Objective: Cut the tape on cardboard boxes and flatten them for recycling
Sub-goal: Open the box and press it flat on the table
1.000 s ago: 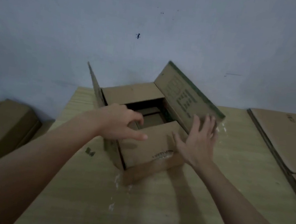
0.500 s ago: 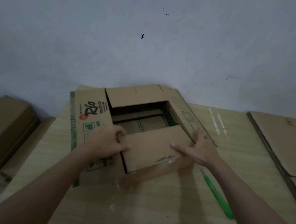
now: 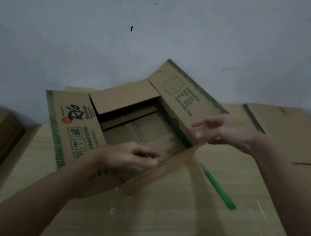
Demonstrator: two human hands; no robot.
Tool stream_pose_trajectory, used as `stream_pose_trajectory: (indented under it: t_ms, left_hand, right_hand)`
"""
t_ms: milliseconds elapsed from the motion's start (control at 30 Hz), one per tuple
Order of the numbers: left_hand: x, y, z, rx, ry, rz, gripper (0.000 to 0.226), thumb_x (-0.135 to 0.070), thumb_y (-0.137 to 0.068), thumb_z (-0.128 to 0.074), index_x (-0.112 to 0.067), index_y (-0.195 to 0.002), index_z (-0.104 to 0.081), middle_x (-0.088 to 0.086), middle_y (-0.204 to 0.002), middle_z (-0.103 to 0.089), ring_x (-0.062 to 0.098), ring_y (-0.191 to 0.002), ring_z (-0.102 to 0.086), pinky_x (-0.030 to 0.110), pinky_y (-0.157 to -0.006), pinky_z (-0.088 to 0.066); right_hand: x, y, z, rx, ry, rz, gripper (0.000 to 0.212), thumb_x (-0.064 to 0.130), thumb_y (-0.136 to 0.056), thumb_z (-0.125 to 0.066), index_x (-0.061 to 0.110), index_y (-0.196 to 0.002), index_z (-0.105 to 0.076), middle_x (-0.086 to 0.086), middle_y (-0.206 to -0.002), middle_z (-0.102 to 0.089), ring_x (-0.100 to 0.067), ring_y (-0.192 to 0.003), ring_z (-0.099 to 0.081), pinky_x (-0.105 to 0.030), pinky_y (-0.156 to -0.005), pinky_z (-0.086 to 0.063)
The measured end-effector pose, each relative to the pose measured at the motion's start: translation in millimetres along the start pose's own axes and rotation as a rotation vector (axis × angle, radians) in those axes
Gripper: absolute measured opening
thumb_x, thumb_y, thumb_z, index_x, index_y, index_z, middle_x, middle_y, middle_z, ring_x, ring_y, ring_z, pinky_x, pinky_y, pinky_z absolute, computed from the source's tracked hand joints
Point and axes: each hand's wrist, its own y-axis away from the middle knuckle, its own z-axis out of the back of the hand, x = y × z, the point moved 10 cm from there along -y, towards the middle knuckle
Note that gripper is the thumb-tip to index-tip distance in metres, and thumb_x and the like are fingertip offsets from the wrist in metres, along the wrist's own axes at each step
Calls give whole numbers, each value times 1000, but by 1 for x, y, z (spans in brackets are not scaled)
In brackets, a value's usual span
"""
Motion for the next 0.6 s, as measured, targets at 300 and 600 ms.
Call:
stream_pose_trajectory:
  t_ms: [300, 600]
  left_hand:
    - [19, -4, -26, -140, -467, 45, 35, -50, -77, -70, -32, -107, -62, -13, -96, -67, 0, -85, -59, 15, -69, -42]
    - [23, -1, -17, -560, -220, -64, 58, -60, -68, -66, -29, -117, -61, -11, -109, -68, 8, -100, -63, 31, -84, -51]
  right_hand:
    - [-72, 4, -5, -647, -179, -352, 83, 42, -78, -72, -1, -137, -32, -19, -138, -40, -34, -123, -43, -43, -102, -41]
    - [41, 11, 23, -798, -303, 178, 41, 35, -97, -48, 0, -80, -62, -16, -75, -59, -25, -74, -57, -30, -62, -34]
